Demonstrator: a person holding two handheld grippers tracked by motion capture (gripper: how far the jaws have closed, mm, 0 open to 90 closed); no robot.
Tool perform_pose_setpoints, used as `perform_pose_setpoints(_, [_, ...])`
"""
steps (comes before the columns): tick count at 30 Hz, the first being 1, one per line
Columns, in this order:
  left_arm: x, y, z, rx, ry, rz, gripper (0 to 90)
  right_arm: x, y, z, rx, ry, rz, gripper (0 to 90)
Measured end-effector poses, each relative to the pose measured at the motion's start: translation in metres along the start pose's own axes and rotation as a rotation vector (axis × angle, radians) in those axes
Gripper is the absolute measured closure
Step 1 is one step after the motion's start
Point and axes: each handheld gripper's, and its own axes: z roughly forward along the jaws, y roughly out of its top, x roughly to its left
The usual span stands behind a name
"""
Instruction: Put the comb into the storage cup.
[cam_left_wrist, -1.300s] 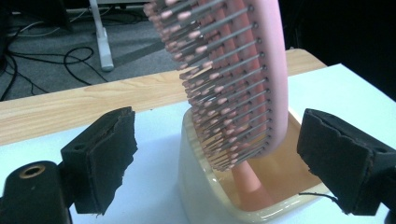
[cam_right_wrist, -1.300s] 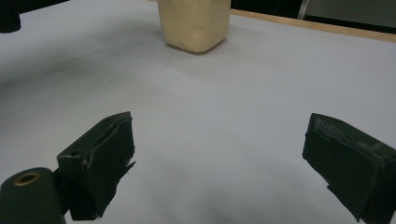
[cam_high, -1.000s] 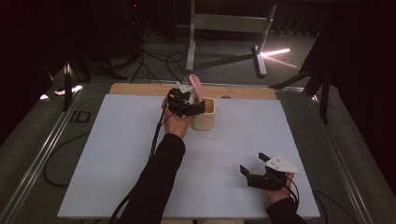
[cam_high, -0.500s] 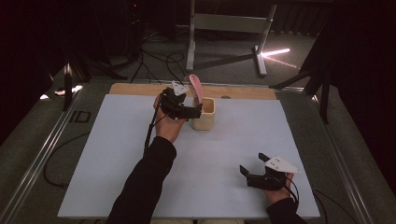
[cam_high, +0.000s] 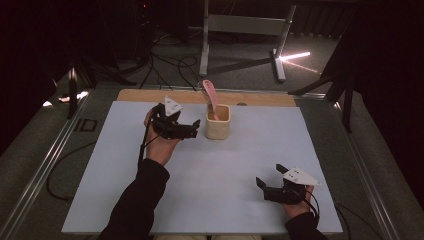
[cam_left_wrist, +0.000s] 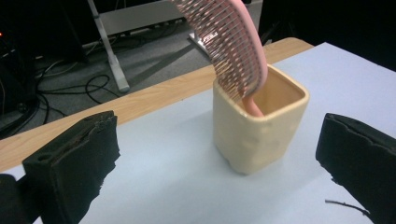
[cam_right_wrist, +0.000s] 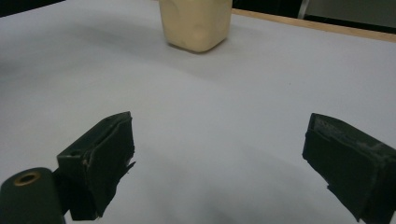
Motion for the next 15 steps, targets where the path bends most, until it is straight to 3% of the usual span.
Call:
perform_pose_setpoints(3, [0.006,-0.008,-0.013,-0.008,-0.003,-0.005,0.0,0.001,0.000,0.000,0.002,0.000,0.001,9.0])
perform_pose_setpoints(8, [0.019,-0.024,-0.036,-0.030,-0.047,-0.048,0.0,0.002,0.000,0.001,0.003,0.000,0.001,8.9])
perform_pose_setpoints(15, [0.037,-0.050,-0.063,-0.060,-0.041,-0.083,0.1,0.003,0.000,0.002,0.004,0.002,-0.006,8.9])
